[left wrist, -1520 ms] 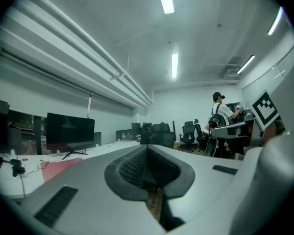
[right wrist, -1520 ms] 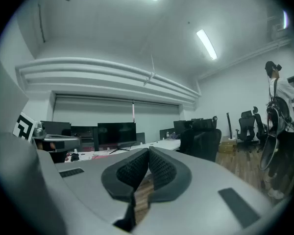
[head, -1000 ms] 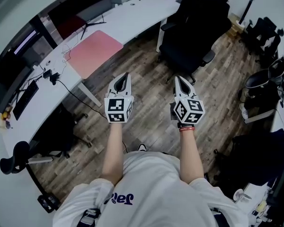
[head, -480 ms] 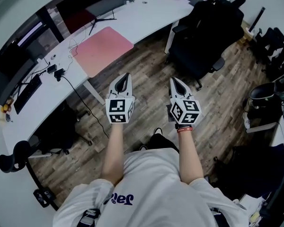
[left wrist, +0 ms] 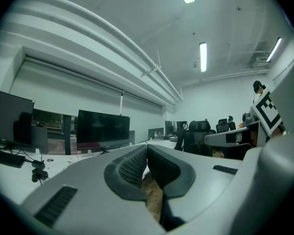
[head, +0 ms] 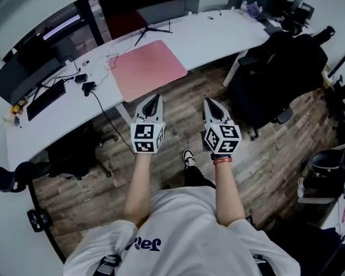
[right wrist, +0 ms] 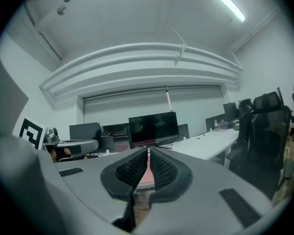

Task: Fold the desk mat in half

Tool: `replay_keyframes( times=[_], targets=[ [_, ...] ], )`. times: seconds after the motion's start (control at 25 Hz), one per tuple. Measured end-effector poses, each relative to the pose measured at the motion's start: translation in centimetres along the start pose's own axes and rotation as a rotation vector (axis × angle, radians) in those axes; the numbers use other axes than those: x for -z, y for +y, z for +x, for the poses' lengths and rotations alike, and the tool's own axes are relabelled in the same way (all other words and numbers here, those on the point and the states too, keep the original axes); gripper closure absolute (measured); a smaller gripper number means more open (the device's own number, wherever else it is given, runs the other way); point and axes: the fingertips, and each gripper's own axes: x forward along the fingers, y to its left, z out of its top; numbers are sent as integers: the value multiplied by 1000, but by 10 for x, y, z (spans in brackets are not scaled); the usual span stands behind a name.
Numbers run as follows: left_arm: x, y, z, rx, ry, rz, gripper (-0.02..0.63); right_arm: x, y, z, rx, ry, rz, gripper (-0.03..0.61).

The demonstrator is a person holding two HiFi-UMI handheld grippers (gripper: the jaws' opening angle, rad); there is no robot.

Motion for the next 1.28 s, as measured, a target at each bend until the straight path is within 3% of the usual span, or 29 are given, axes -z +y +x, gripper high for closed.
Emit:
replay_keyframes(
  times=[0.32, 0.76, 1.28],
  targets=[
    [-9, 44, 56, -135, 14, -31, 589, -22, -5, 102, -169, 40, -27, 543],
    [-2, 83, 98, -300, 43, -47, 546, -23, -8, 190, -360, 96, -53, 525],
    [53, 110, 153, -403, 111, -204, 491, 22, -39, 273, -456, 214, -2, 485]
  ],
)
